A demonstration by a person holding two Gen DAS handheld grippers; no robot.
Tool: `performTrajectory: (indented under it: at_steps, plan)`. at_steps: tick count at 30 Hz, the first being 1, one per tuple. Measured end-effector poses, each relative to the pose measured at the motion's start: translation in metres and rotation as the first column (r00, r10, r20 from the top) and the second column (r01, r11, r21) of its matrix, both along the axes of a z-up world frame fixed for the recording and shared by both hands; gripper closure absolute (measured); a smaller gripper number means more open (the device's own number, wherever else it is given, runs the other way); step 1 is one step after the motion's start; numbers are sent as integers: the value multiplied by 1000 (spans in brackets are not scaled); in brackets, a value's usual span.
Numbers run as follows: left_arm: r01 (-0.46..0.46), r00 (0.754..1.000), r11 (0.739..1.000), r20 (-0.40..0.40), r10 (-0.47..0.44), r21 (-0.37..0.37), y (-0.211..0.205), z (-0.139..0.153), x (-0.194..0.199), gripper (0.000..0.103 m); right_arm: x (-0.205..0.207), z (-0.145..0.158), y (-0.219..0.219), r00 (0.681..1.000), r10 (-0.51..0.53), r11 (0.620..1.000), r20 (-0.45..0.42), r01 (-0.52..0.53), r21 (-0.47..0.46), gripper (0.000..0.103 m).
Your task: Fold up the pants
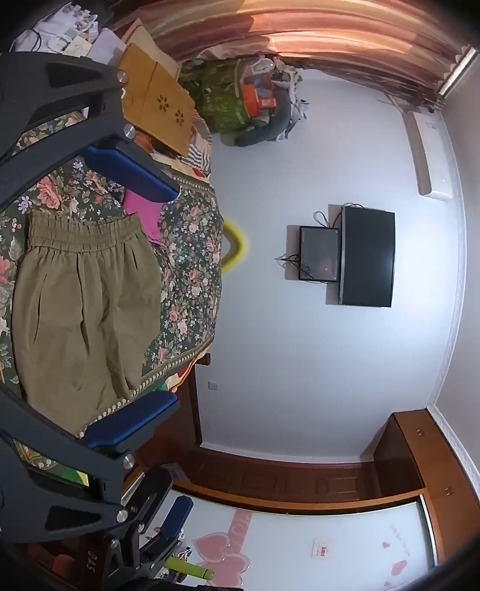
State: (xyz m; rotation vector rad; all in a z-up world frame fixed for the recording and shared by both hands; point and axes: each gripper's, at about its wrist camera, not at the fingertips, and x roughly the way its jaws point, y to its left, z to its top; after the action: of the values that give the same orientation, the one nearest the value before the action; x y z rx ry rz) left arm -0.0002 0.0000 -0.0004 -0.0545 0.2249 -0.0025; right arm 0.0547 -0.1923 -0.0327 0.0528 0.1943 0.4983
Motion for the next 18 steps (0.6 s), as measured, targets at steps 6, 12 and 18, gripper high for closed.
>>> performTrajectory:
  at_steps: [6, 12, 18]
  plan:
    - [-27, 999, 998, -46, 25, -51, 8, 0, 12, 0, 1, 0, 0, 1000, -2, 1000, -7, 2, -2, 0]
    - [-37, 998, 998, -43, 35, -44, 12, -9, 14, 0, -6, 4, -2, 1000, -5, 1000, -3, 5, 5, 0]
    - [-37, 998, 999, -43, 35, -40, 12, -10, 14, 0, 2, -4, 1, 1000, -7, 1000, -15, 7, 4, 0]
